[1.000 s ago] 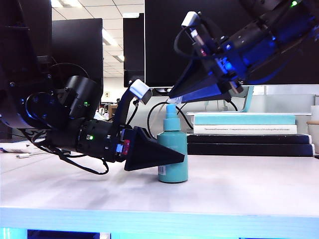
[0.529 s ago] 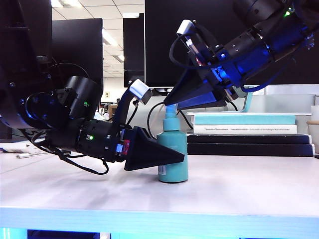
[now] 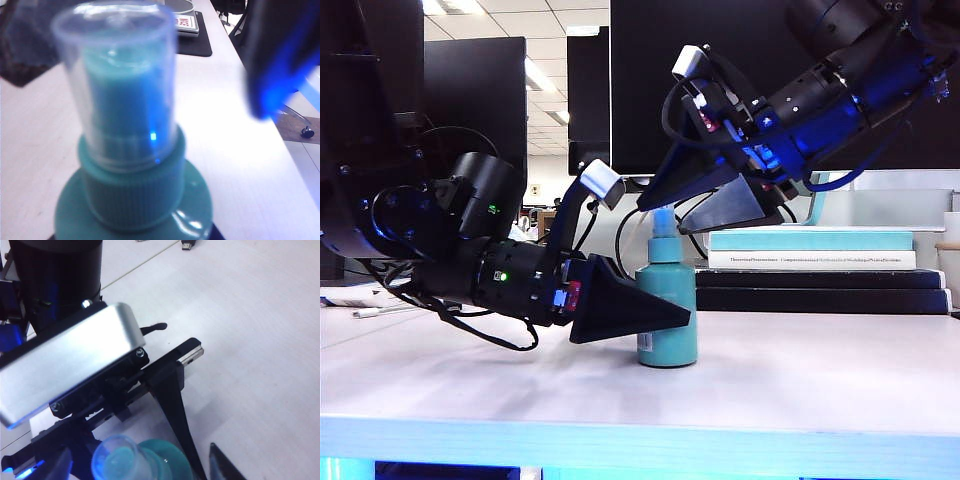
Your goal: Pick up the sprayer with the left hand, pick up its lid with the right hand then put the lid on the sprayer.
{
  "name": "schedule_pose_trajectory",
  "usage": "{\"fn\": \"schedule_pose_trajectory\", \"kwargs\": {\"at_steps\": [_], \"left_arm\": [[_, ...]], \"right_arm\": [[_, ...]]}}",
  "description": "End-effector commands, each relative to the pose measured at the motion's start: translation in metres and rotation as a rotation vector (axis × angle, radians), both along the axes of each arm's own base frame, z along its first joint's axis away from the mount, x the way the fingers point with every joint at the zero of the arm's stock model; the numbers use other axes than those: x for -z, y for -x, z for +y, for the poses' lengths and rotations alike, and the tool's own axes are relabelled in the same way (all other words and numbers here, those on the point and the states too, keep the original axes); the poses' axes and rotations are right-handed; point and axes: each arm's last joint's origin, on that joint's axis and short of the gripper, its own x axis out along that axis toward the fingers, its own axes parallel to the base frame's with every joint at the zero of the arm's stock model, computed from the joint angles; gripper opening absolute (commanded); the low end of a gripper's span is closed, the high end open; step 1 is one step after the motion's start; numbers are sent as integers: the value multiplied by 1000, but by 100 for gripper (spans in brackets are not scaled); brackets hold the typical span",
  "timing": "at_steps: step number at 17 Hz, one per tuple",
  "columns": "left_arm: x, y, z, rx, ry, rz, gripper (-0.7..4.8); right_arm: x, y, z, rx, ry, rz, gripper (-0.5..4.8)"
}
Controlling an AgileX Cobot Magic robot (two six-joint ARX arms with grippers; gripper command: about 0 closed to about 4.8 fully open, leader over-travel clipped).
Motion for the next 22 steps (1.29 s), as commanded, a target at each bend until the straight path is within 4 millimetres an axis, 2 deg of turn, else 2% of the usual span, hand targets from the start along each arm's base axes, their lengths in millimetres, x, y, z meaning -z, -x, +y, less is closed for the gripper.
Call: {"fn": "schedule_pose_trajectory", "kwargs": {"at_steps": [1,2,3,7,12,17,21,22], "left_arm": [[11,4,2,-29,-56,75,287],[10,4,2,-36,-54,79,415],[8,3,2,-44,-52,87,479],[-8,2,1,-49,-26,57,479],[-43,4,3,-103,-35,4,479],[-70,26,21,-178,-331,-110,479],[-89,42,35,-314,-542,-76,479],[-100,45,38,-398,-567,-71,479]], "right_arm": [[-4,-1,1,-7,-11,-32,370],[-4,-1,1,-7,-12,-32,370],[-5,0,0,-6,-12,-34,370],[-22,7,-4,-2,-28,-76,369],[-40,23,-15,41,50,-135,369],[-57,36,-23,74,65,-189,369],[-81,51,-35,236,70,-252,368],[-89,56,-40,300,76,-286,366]]}}
